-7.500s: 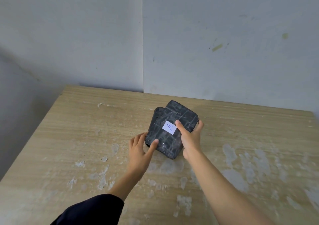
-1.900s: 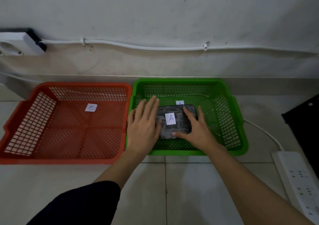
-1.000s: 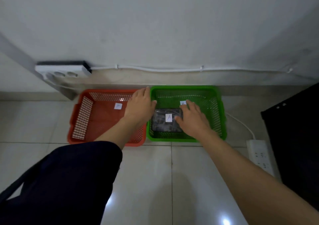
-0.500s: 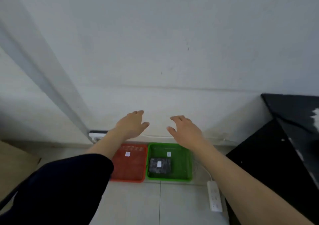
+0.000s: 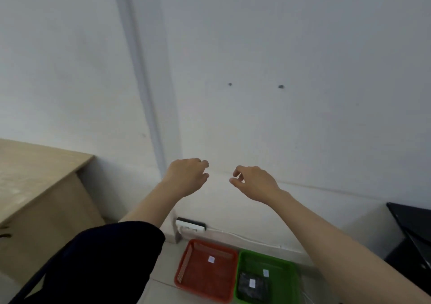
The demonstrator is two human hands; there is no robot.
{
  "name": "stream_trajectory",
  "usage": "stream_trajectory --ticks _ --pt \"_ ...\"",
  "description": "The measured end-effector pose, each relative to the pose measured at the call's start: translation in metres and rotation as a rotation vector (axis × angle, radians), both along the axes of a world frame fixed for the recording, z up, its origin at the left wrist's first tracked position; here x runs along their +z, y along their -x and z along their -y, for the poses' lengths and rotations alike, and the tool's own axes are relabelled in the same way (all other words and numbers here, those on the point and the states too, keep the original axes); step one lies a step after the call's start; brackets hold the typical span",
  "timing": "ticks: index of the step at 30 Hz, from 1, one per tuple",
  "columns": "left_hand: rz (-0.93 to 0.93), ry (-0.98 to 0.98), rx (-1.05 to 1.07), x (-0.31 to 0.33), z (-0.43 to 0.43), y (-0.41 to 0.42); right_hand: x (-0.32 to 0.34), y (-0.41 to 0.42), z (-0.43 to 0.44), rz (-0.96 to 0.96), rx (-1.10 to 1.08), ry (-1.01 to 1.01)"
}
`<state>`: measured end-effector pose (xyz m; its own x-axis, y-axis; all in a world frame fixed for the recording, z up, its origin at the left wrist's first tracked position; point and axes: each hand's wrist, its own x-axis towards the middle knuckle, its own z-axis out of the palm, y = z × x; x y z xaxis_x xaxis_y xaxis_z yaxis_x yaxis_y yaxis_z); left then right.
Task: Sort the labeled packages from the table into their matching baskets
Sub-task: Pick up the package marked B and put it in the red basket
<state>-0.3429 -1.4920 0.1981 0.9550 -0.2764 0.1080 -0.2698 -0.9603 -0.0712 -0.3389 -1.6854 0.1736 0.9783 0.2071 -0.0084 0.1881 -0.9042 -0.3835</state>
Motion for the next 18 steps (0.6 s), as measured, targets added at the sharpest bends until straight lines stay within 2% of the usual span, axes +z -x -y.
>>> stream_trajectory --ticks 10,18 --pt "0.105 0.214 0.339 0.026 -0.26 0.041 0.044 -0.01 -0.226 0.139 0.251 0.002" --pt "0.182 0.216 0.431 0.04 -0.448 0.075 0.056 -0.011 -0.426 0.22 0.397 -0.029"
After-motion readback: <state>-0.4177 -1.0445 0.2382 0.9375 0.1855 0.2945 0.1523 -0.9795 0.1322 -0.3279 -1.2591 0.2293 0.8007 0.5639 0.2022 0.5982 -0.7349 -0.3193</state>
